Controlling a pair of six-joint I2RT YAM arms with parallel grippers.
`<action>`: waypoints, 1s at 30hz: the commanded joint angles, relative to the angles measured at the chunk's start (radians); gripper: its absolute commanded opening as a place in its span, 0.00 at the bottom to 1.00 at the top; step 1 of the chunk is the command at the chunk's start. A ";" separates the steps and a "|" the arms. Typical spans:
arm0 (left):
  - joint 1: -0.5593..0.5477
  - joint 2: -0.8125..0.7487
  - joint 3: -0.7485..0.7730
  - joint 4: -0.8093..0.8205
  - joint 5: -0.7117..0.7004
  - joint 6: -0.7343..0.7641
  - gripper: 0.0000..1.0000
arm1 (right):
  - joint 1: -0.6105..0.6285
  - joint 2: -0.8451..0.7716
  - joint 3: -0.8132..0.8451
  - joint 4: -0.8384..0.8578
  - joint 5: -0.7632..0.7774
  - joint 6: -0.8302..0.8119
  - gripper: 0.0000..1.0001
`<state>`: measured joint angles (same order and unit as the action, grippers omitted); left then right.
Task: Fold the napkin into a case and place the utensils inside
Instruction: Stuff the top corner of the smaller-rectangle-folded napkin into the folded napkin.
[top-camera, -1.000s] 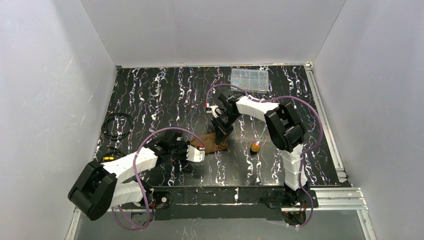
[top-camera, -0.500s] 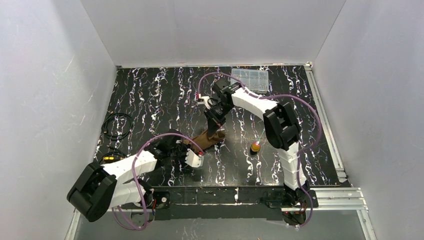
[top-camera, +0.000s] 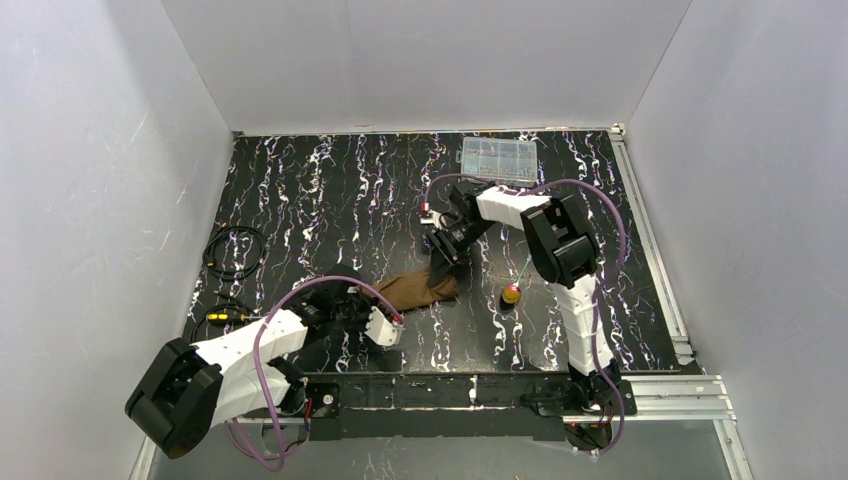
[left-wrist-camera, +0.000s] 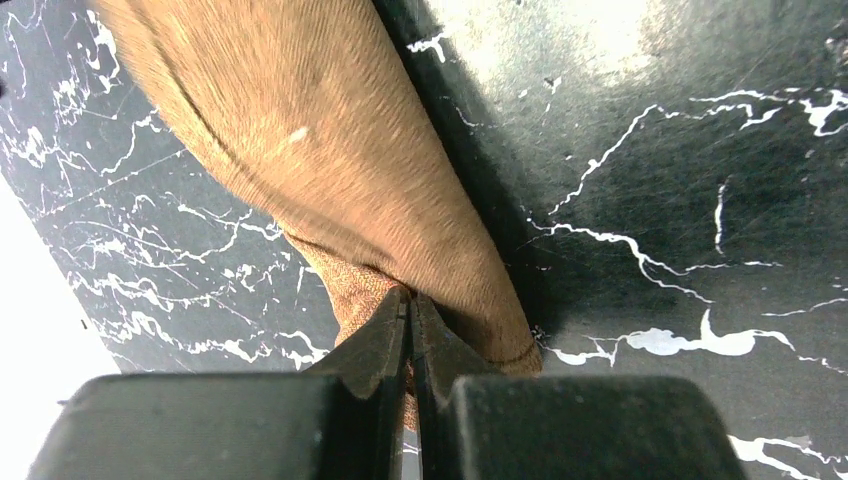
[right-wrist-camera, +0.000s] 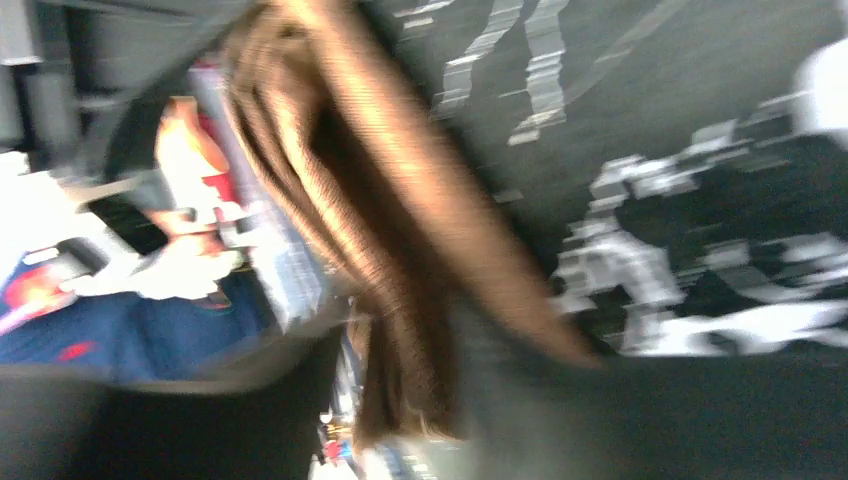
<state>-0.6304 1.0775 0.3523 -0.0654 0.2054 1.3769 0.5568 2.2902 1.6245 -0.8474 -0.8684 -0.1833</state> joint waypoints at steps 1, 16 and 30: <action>-0.002 0.018 -0.029 -0.113 0.014 -0.007 0.00 | -0.025 -0.085 -0.113 0.094 0.174 0.010 0.97; -0.002 0.018 -0.041 -0.100 0.007 -0.010 0.00 | -0.032 -0.591 -0.415 0.469 0.256 0.248 0.99; -0.003 0.022 -0.026 -0.090 -0.009 -0.057 0.00 | 0.153 -0.856 -0.737 0.670 0.478 0.402 0.99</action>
<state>-0.6327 1.0840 0.3470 -0.0502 0.2165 1.3716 0.6209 1.4979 0.9215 -0.3134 -0.4896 0.1364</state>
